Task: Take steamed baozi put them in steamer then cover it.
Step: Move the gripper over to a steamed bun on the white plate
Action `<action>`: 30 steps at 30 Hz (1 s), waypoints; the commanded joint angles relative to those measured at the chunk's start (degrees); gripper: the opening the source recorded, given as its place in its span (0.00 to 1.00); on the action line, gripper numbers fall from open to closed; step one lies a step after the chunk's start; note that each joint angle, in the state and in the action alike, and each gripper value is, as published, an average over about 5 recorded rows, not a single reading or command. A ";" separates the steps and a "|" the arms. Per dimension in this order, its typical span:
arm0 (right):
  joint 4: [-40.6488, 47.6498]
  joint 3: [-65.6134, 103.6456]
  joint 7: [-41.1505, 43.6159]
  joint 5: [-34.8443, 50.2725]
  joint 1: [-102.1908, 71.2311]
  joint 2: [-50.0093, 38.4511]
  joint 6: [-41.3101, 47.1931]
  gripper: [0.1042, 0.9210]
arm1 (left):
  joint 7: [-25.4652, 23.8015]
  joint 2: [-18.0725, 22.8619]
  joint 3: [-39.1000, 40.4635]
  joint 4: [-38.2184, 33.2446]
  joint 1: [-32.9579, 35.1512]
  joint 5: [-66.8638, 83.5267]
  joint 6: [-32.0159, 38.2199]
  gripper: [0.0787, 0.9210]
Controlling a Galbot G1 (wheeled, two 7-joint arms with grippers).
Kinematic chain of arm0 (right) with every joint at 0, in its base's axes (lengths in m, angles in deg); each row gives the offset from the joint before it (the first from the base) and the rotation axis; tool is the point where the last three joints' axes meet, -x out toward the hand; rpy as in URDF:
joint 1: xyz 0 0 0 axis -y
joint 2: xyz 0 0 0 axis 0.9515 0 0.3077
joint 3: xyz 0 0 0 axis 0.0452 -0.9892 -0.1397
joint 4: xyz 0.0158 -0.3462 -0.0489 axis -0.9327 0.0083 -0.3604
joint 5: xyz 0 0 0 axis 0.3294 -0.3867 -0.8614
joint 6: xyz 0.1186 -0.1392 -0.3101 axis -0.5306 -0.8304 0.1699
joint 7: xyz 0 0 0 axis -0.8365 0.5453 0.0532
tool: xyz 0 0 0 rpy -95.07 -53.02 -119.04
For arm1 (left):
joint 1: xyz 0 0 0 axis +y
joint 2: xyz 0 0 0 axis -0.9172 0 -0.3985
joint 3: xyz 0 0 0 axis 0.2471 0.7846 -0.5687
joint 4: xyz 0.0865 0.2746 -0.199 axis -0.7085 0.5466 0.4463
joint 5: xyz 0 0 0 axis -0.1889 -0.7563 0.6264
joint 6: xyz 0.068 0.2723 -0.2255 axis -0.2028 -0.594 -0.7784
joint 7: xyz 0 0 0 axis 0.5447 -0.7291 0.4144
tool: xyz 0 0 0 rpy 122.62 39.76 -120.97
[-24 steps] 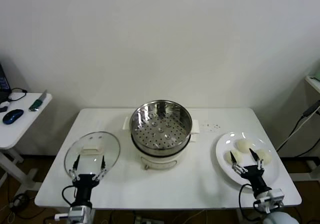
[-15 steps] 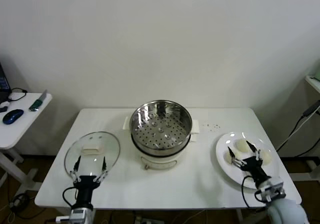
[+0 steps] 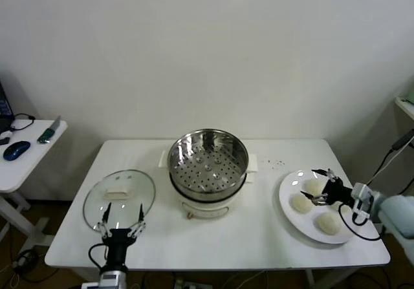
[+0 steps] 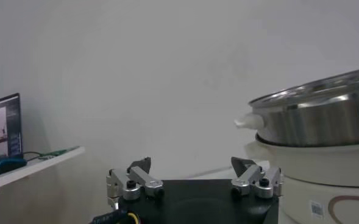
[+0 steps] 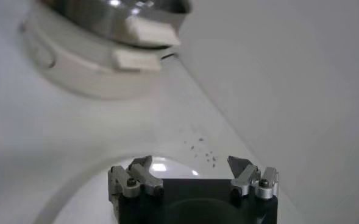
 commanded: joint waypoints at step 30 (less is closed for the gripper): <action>45.51 -63.32 25.65 -23.79 60.26 16.45 -11.75 0.88 | 0.58 -1.25 -2.19 0.06 -2.03 -0.86 -1.40 0.88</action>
